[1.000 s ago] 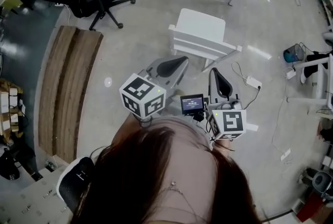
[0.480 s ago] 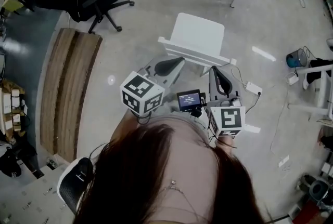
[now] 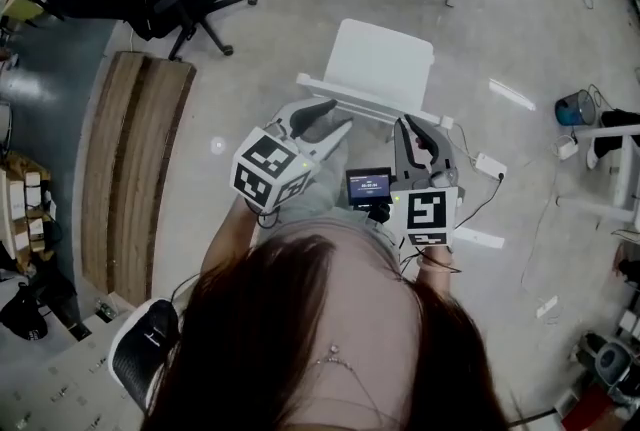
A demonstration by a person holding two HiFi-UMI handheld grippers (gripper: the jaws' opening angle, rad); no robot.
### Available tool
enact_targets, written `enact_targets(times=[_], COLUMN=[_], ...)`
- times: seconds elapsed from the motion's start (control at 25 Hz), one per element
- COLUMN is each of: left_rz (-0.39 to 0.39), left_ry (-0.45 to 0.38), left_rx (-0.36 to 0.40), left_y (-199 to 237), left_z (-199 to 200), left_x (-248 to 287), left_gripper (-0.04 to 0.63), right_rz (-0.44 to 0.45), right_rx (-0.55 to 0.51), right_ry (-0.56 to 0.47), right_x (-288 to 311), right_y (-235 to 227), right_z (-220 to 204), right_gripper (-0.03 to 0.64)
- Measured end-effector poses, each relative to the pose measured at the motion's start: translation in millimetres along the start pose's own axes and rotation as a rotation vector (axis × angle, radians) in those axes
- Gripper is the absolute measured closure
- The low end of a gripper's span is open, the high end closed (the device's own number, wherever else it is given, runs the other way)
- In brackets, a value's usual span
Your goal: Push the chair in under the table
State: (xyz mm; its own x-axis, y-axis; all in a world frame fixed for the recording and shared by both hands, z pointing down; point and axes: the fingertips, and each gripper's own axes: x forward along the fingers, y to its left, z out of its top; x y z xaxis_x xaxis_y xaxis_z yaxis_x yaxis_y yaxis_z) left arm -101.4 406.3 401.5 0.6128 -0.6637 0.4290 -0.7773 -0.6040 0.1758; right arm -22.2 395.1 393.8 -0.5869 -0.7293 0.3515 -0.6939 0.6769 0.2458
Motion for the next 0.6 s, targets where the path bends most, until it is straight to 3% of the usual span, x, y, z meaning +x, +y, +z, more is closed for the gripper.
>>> enact_targets(times=[0.24, 0.4, 0.6], left_rz=[-0.026, -0.046, -0.066], left_ry=[0.055, 0.109, 0.187], left_rx=[0.067, 0.140, 0.243], left_y=[16, 20, 34], left_z=[-5, -10, -20], left_x=[27, 46, 68], left_gripper=[0.427, 0.416, 0.413], right_rz=[0.005, 0.045, 0.102], right_rx=[-0.117, -0.129, -0.162], right_ry=[0.075, 0.114, 0.153], right_x=[21, 31, 52], right_y=[-8, -12, -12], right_z=[-17, -26, -37], right_gripper=[0.594, 0.523, 0.491])
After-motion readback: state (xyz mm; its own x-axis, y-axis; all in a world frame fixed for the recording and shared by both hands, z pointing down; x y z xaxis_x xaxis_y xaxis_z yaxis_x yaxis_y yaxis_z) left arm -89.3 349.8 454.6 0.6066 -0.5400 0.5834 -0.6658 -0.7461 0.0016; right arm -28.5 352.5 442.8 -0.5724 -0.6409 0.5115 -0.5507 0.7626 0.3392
